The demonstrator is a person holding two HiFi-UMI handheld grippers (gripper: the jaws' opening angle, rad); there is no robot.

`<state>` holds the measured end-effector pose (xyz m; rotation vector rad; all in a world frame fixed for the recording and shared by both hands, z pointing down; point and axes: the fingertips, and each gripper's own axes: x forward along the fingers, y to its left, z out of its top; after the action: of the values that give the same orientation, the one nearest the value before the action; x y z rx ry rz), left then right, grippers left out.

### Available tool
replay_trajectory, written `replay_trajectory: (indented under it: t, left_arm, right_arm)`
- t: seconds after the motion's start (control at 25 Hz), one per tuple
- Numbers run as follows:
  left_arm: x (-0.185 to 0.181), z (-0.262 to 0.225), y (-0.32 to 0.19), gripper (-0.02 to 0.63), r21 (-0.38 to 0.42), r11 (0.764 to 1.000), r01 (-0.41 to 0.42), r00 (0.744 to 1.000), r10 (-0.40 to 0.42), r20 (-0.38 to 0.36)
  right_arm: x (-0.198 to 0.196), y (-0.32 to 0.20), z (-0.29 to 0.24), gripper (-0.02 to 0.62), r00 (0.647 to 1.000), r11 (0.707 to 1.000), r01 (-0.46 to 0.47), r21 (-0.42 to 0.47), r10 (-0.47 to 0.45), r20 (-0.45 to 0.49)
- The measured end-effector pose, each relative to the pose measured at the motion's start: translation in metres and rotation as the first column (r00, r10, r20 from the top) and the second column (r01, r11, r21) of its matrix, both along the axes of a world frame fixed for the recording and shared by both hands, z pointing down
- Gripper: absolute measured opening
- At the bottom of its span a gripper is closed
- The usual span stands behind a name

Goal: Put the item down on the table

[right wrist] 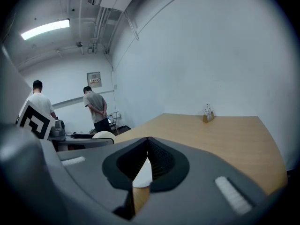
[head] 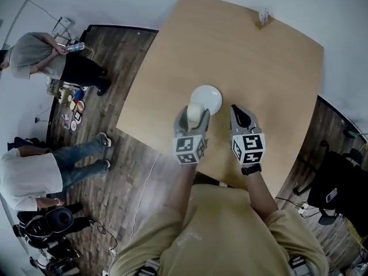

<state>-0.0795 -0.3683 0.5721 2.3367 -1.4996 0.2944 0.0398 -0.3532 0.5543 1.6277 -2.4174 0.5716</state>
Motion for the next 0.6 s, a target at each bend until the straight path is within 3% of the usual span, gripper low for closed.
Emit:
replay_trajectory:
  t: [0.28, 0.6]
  left_arm:
    - [0.006, 0.068, -0.048, 0.322, -0.124, 0.991, -0.057, 0.995, 0.067, 0.078]
    - [0.009, 0.147, -0.080, 0.322, -0.258, 0.960, -0.108, 0.971, 0.158, 0.181]
  right_arm:
    - [0.001, -0.032, 0.040, 0.006, 1.000, 0.996, -0.023, -0.087, 0.023, -0.001]
    - [-0.003, -0.049, 0.066, 0.006, 0.999, 0.990, -0.008, -0.138, 0.003, -0.035]
